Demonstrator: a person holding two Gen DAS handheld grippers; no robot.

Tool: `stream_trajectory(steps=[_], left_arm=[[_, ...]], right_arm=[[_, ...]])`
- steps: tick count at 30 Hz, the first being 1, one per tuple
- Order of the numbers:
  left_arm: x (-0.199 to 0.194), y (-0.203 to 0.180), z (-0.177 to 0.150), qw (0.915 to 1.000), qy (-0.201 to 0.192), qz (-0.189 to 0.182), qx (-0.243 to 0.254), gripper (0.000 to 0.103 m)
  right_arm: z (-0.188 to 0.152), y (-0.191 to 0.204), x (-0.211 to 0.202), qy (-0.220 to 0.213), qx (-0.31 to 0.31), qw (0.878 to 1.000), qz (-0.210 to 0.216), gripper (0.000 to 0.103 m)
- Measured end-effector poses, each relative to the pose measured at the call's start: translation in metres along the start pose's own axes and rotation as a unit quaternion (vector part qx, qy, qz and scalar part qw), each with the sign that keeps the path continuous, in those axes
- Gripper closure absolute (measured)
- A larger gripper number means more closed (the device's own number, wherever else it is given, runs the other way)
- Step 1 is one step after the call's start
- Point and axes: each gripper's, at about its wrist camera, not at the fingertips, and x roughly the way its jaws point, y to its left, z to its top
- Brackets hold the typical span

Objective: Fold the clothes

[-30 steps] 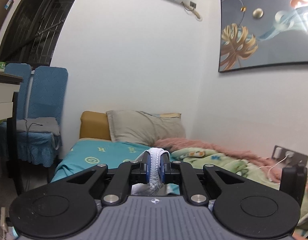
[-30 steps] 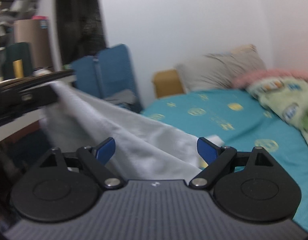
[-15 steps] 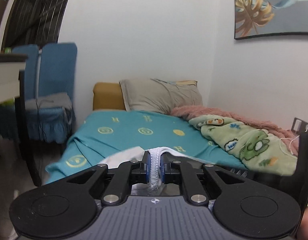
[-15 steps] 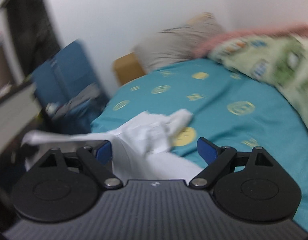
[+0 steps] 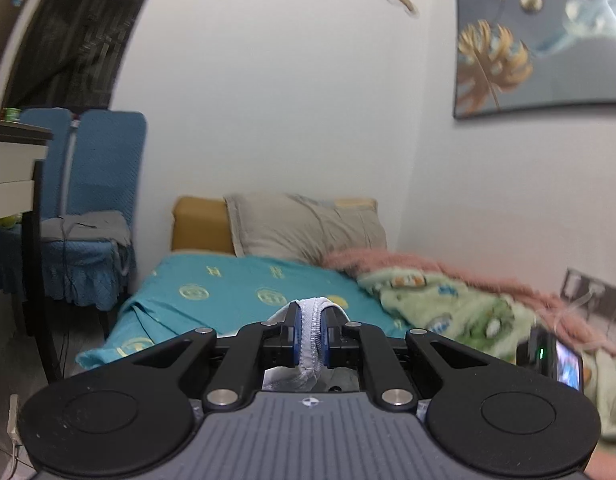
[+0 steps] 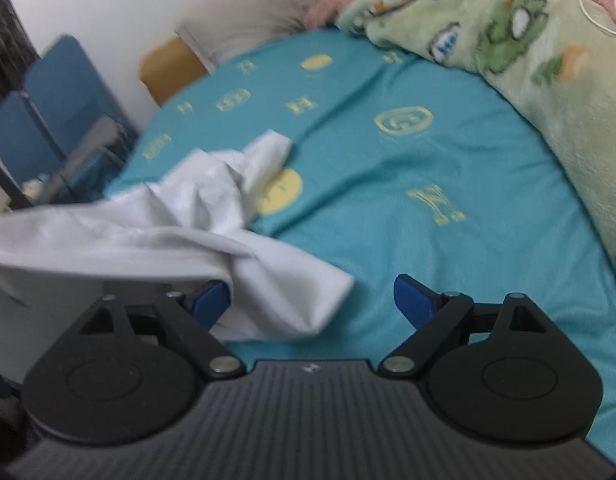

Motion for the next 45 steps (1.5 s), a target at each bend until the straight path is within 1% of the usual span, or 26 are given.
stream_trajectory(steps=[1, 2, 3, 5, 7, 8, 12, 14, 16, 17, 19, 22, 24, 26, 29, 32, 33, 35, 36, 38, 39, 41, 42, 44, 45], left_arm=[[-0.002, 0.003, 0.003, 0.9999, -0.005, 0.002, -0.008, 0.093], [-0.004, 0.006, 0.005, 0.9998, -0.012, 0.005, -0.016, 0.093], [-0.007, 0.009, 0.008, 0.9995, -0.021, 0.007, -0.024, 0.093], [-0.013, 0.017, 0.014, 0.9985, -0.037, 0.011, -0.039, 0.093], [-0.017, 0.024, 0.020, 0.9974, -0.040, 0.006, -0.060, 0.093], [-0.017, 0.028, 0.022, 0.9969, -0.037, 0.004, -0.069, 0.093], [-0.017, 0.034, 0.026, 0.9966, -0.029, 0.005, -0.078, 0.093], [-0.016, 0.032, 0.027, 0.9970, -0.028, 0.003, -0.073, 0.093], [-0.016, 0.030, 0.027, 0.9973, -0.027, 0.001, -0.068, 0.093], [-0.016, 0.029, 0.027, 0.9975, -0.027, 0.001, -0.065, 0.093], [-0.015, 0.025, 0.025, 0.9980, -0.026, 0.001, -0.058, 0.093], [-0.014, 0.020, 0.022, 0.9986, -0.023, 0.001, -0.048, 0.093], [-0.011, 0.015, 0.020, 0.9991, -0.016, 0.010, -0.037, 0.092], [-0.009, 0.012, 0.017, 0.9994, -0.010, 0.012, -0.030, 0.092], [-0.009, 0.008, 0.014, 0.9996, -0.013, 0.011, -0.022, 0.093], [-0.009, 0.004, 0.012, 0.9996, -0.019, 0.005, -0.021, 0.093], [-0.011, 0.002, 0.012, 0.9994, -0.029, 0.009, -0.018, 0.093], [-0.018, 0.003, 0.015, 0.9982, -0.054, 0.014, -0.022, 0.093], [-0.021, 0.007, 0.018, 0.9974, -0.062, 0.011, -0.037, 0.093], [-0.024, 0.015, 0.022, 0.9959, -0.067, 0.013, -0.059, 0.093], [-0.024, 0.018, 0.022, 0.9958, -0.066, 0.019, -0.061, 0.093], [-0.025, 0.023, 0.023, 0.9954, -0.063, 0.029, -0.065, 0.093], [-0.025, 0.025, 0.024, 0.9953, -0.062, 0.033, -0.067, 0.093], [-0.025, 0.029, 0.026, 0.9950, -0.058, 0.037, -0.072, 0.093], [-0.024, 0.030, 0.027, 0.9954, -0.051, 0.037, -0.072, 0.093]], right_arm=[[0.000, 0.000, -0.001, 0.003, 0.000, 1.000, -0.009, 0.013], [0.002, -0.003, -0.007, -0.013, 0.006, 1.000, -0.022, 0.013], [0.005, -0.007, -0.015, -0.038, 0.015, 0.998, -0.049, 0.013], [0.014, -0.016, -0.038, -0.108, 0.032, 0.989, -0.095, 0.013], [0.024, -0.028, -0.059, -0.166, 0.056, 0.977, -0.118, 0.013], [0.027, -0.035, -0.067, -0.186, 0.068, 0.973, -0.119, 0.013], [0.030, -0.042, -0.078, -0.189, 0.077, 0.977, -0.058, 0.013], [0.021, -0.026, -0.078, -0.169, 0.045, 0.985, -0.008, 0.013], [0.008, 0.003, -0.076, -0.149, -0.011, 0.987, 0.050, 0.013], [0.000, 0.018, -0.075, -0.142, -0.042, 0.986, 0.080, 0.013], [-0.018, 0.047, -0.074, -0.126, -0.104, 0.977, 0.138, 0.013], [-0.040, 0.082, -0.064, -0.109, -0.162, 0.966, 0.169, 0.013], [-0.036, 0.081, -0.050, -0.107, -0.148, 0.973, 0.142, 0.013], [-0.032, 0.080, -0.036, -0.104, -0.132, 0.979, 0.113, 0.013], [-0.027, 0.078, -0.015, -0.100, -0.107, 0.987, 0.070, 0.013], [-0.012, 0.040, -0.011, -0.108, -0.029, 0.993, 0.034, 0.013], [-0.009, 0.030, -0.010, -0.106, -0.009, 0.994, 0.016, 0.013], [-0.004, 0.015, -0.006, -0.087, 0.019, 0.996, -0.026, 0.013], [-0.002, 0.008, -0.004, -0.071, 0.030, 0.997, -0.032, 0.013], [0.000, -0.004, -0.002, -0.039, 0.055, 0.998, -0.018, 0.013], [0.000, -0.006, -0.006, -0.036, 0.060, 0.997, -0.019, 0.013], [0.004, -0.002, -0.023, -0.065, 0.042, 0.996, -0.032, 0.013], [0.007, 0.001, -0.036, -0.096, 0.025, 0.994, -0.040, 0.013], [0.012, 0.007, -0.061, -0.160, -0.008, 0.986, -0.051, 0.013], [0.014, 0.008, -0.068, -0.178, -0.020, 0.982, -0.054, 0.013]])
